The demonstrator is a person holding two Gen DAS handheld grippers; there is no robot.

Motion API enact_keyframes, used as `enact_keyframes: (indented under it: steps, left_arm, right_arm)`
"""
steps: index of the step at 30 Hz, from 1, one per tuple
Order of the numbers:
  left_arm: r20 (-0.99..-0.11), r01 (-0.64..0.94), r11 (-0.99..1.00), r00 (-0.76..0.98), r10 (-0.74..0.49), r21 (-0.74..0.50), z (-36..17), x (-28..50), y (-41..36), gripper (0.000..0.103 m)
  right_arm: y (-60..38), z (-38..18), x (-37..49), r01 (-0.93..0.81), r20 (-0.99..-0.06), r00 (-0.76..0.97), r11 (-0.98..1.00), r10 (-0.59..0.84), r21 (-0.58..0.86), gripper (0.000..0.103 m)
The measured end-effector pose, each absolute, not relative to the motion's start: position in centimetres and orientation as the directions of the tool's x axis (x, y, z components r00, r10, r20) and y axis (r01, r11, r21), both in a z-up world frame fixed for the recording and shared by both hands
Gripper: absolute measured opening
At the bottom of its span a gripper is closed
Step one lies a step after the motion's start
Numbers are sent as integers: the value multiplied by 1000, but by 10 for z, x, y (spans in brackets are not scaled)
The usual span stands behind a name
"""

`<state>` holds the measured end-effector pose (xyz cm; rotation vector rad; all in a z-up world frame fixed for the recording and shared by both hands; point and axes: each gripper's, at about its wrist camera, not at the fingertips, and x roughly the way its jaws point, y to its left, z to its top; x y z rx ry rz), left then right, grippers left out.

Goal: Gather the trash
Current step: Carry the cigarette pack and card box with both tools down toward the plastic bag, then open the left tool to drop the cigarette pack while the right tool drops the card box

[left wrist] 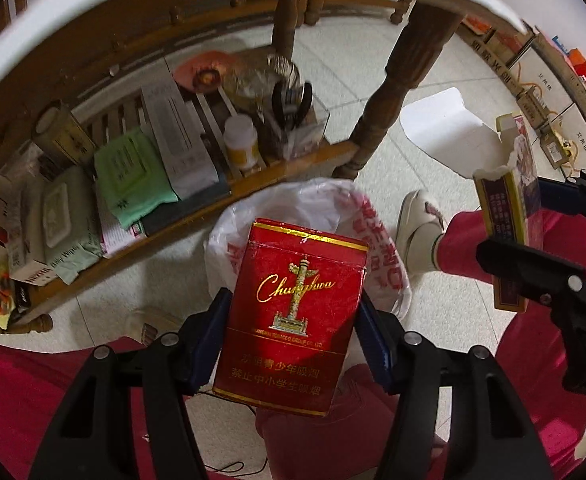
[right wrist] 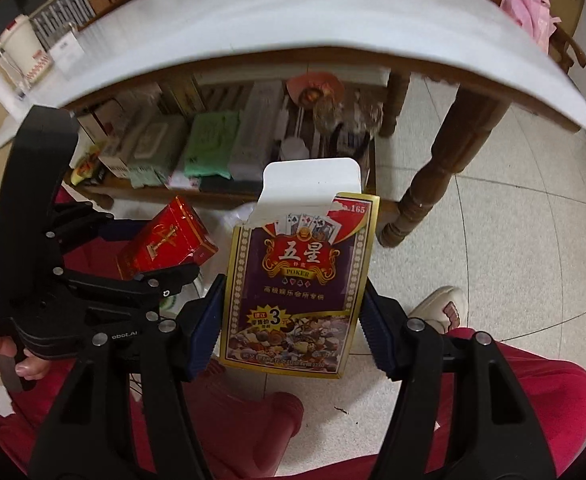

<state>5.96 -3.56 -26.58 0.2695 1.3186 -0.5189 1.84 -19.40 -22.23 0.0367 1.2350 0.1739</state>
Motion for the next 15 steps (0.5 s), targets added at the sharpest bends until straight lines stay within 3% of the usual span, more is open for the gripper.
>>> enact_keyframes:
  steps: [15]
  left_arm:
    - [-988,426,894,-7,-154,-143,-339,88,-36,59]
  right_arm:
    - [-203,-314,45,-45,-978,162,991,135,130,62]
